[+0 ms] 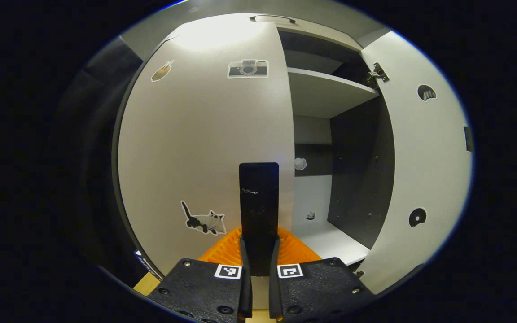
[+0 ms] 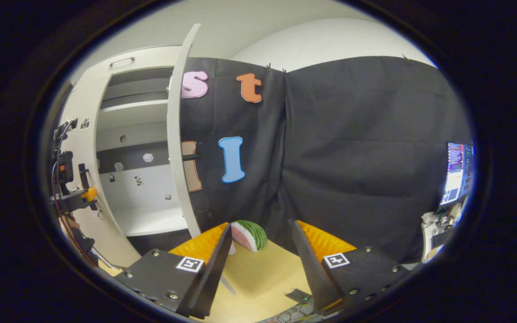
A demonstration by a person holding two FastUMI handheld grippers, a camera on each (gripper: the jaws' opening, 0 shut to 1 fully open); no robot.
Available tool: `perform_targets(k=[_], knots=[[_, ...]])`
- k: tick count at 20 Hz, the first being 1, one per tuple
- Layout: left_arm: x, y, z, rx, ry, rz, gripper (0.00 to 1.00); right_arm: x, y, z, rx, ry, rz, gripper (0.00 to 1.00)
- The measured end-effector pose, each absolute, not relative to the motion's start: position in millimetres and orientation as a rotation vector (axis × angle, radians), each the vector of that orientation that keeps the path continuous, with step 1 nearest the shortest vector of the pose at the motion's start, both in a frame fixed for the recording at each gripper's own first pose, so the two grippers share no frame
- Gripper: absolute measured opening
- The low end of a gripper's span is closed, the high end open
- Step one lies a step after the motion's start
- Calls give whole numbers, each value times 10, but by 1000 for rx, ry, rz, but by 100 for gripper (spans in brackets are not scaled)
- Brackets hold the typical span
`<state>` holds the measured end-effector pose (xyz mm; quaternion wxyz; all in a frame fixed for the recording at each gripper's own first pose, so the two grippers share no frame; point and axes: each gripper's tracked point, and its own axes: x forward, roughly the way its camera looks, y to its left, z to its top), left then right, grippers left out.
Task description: Open the right door of the double-door shoe cabinet with the right hand, and open the left door with the left hand.
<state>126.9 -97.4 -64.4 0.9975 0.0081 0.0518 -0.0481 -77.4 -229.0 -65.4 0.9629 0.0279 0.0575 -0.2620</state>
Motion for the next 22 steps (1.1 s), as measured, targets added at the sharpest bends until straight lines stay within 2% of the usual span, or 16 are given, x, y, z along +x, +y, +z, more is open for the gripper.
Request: perform_targets(k=[5, 10, 16, 22], knots=[[1198, -955, -643, 5, 122, -155, 15, -792, -2208, -678, 46, 121, -543, 82], [1138, -890, -654, -11, 131, -160, 14, -698, -2101, -735, 30, 138, -475, 82], [1043, -784, -654, -29, 145, -104, 14, -400, -2063, -685, -1, 140, -355, 82], [917, -593, -639, -15, 147, -28, 12, -248, -2044, -653, 6, 124, -292, 83]])
